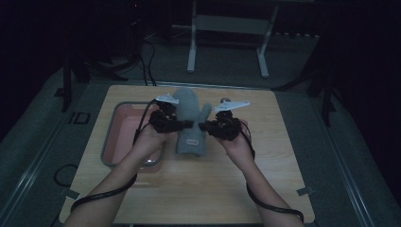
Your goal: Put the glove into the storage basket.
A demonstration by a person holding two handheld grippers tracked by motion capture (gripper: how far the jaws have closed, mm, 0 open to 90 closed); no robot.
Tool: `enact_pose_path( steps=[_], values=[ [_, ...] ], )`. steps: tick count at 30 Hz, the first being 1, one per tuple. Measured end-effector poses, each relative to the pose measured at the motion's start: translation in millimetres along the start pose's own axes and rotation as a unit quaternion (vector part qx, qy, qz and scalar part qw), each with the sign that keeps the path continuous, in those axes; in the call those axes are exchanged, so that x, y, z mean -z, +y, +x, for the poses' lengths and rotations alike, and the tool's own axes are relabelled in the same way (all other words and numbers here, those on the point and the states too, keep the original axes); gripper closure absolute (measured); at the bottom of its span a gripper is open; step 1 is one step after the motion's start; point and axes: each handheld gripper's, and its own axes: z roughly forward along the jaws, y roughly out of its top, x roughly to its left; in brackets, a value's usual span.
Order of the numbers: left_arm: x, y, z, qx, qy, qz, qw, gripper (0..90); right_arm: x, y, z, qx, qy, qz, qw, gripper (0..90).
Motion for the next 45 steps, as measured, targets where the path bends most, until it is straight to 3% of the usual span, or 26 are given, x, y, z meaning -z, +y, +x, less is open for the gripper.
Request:
enact_pose_path(
  steps=[12, 19, 23, 26, 30, 35, 40, 45],
  values=[
    [60.3, -0.6, 38.6, 0.004, 0.032, 0.003, 0.9995, 74.6, -40.5, 49.2, 41.2, 0.043, 0.007, -0.005, 0.9990, 82.4],
    [90.9, -14.8, 65.1, 0.018, 0.061, 0.007, 0.9979, 74.6, -76.3, 70.8, 66.1, 0.048, 0.019, 0.005, 0.9987, 82.5],
    [99.2, -30.6, 84.2, 0.037, 0.070, 0.018, 0.9967, 74.6, -101.6, 75.3, 81.3, 0.058, 0.016, 0.017, 0.9980, 82.6],
    [95.0, -46.9, 98.9, 0.061, 0.068, 0.023, 0.9956, 74.6, -122.5, 72.1, 87.1, 0.060, 0.013, 0.036, 0.9975, 82.6],
    [76.3, -71.3, 116.8, 0.091, 0.061, 0.039, 0.9932, 74.4, -149.7, 58.8, 84.4, 0.046, 0.014, 0.074, 0.9961, 82.6],
    [50.1, -92.3, 130.0, 0.113, 0.072, 0.076, 0.9882, 74.3, -181.3, 40.1, 80.5, 0.038, -0.006, 0.130, 0.9908, 82.6],
    [34.0, -101.5, 136.2, 0.133, 0.083, 0.104, 0.9821, 74.1, -202.6, 29.1, 81.1, 0.044, -0.026, 0.170, 0.9842, 82.5],
    [23.1, -100.1, 139.1, 0.143, 0.090, 0.128, 0.9772, 73.7, -208.5, 29.6, 80.3, 0.056, -0.042, 0.196, 0.9781, 81.1]
  ],
)
